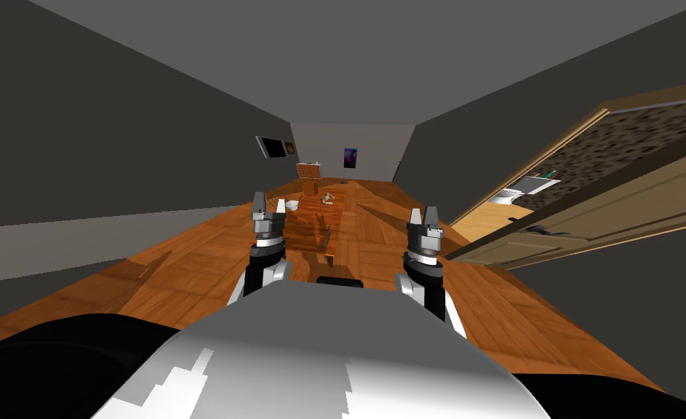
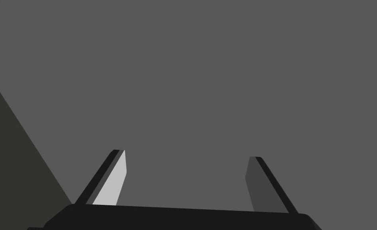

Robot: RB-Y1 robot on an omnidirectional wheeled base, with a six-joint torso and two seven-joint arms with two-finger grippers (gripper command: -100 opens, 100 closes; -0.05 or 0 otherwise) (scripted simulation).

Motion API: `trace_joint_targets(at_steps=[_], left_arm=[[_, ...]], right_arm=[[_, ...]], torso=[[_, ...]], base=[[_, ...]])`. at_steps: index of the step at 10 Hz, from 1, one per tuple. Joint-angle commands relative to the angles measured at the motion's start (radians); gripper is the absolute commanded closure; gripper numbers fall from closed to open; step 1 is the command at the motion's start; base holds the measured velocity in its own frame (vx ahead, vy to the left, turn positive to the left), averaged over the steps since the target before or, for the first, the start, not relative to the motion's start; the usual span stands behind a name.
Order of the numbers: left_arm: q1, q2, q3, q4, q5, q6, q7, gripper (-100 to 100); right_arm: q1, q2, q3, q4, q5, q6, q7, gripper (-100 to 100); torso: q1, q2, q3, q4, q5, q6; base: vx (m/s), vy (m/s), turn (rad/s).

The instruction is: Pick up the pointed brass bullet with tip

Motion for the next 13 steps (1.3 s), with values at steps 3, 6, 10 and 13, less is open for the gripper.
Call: trace_joint_targets(at_steps=[3,6,10,13], left_arm=[[-0.018,0.099,0.013,0.052,0.024,0.021,0.022,-100],[-0.048,0.168,0.035,0.138,0.065,0.057,0.058,-100],[-0.089,0.214,0.065,0.255,0.119,0.106,0.106,-100],[-0.121,0.237,0.088,0.345,0.16,0.144,0.142,-100]], right_arm=[[0.0,0.0,0.0,0.0,0.0,0.0,0.0,0],[0.0,0.0,0.0,0.0,0.0,0.0,0.0,0],[0.0,0.0,0.0,0.0,0.0,0.0,0.0,0],[0.0,0.0,0.0,0.0,0.0,0.0,0.0,0]], torso=[[-0.004,-0.001,-0.001,0.0,-0.001,0.0],[-0.009,-0.004,-0.002,-0.001,-0.002,0.0],[-0.014,-0.009,-0.005,-0.002,-0.003,0.0],[-0.012,-0.005,-0.003,-0.001,-0.003,0.0]], base=[[0.025,-0.072,0.015],[0.059,-0.151,0.032],[0.1,-0.191,0.041],[0.064,-0.161,0.039]])
